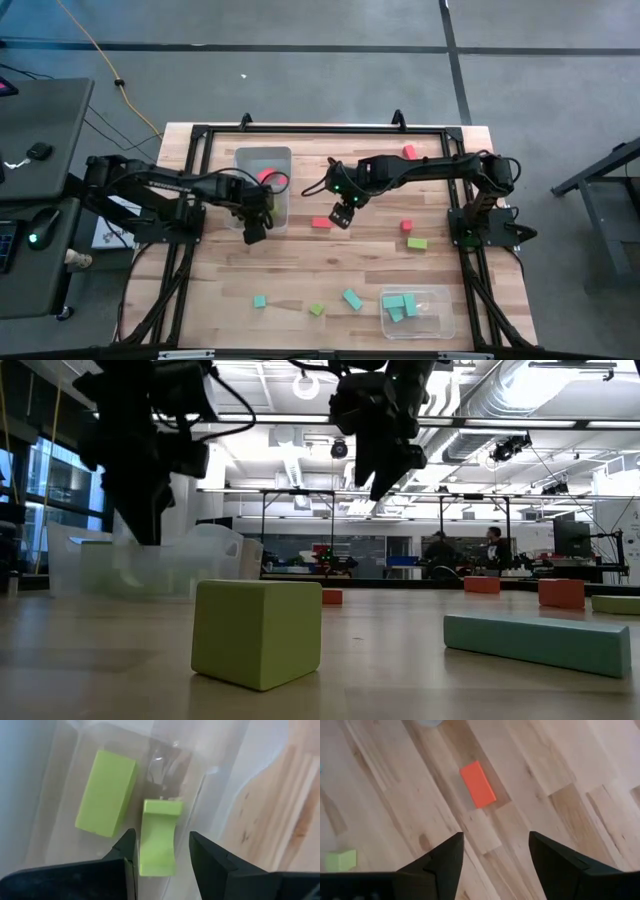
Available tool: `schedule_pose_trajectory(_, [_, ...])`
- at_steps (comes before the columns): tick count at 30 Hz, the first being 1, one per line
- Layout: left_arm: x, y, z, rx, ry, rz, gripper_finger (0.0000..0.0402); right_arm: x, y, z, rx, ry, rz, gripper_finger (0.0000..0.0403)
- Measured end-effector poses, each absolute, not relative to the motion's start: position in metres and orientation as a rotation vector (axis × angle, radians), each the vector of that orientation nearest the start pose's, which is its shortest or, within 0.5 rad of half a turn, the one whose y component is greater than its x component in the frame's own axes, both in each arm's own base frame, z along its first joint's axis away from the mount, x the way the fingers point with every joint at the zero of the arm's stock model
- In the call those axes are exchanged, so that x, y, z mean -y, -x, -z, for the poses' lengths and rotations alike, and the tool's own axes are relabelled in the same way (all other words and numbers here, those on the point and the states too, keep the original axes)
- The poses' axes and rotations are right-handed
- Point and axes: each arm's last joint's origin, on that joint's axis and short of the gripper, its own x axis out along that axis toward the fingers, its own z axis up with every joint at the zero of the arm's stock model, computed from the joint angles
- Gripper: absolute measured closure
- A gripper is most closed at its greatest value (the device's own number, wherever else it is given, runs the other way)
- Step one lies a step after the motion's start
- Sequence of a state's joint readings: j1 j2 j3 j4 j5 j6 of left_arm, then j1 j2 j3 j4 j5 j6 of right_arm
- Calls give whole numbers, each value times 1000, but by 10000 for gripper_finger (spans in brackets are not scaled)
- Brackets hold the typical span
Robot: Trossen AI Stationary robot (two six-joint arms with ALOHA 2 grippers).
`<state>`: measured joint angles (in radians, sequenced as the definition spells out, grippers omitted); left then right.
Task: Sort & place blocks by color
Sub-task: Put the orange block into the gray bin
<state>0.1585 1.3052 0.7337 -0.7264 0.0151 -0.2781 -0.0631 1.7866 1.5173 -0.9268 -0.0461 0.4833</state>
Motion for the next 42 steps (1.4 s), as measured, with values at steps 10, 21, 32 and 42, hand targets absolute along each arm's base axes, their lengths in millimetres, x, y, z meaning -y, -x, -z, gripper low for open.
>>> schedule_pose_trajectory(10, [-35,-219,-226,-1281,309,-277,298,20,-374,-261,-1123,-384,180,149])
schedule_pose_trajectory(21, [-33,-210,-290,-1052,323,-273,298,6,-401,-225,-1117,-175,72,148])
schedule_pose_trajectory(32, [-30,-181,-325,-868,327,-323,298,6,-416,-181,-1199,-137,57,148])
schedule_pose_trajectory(42, [-30,-166,-335,-791,340,-384,298,6,-420,-154,-1261,-115,58,148])
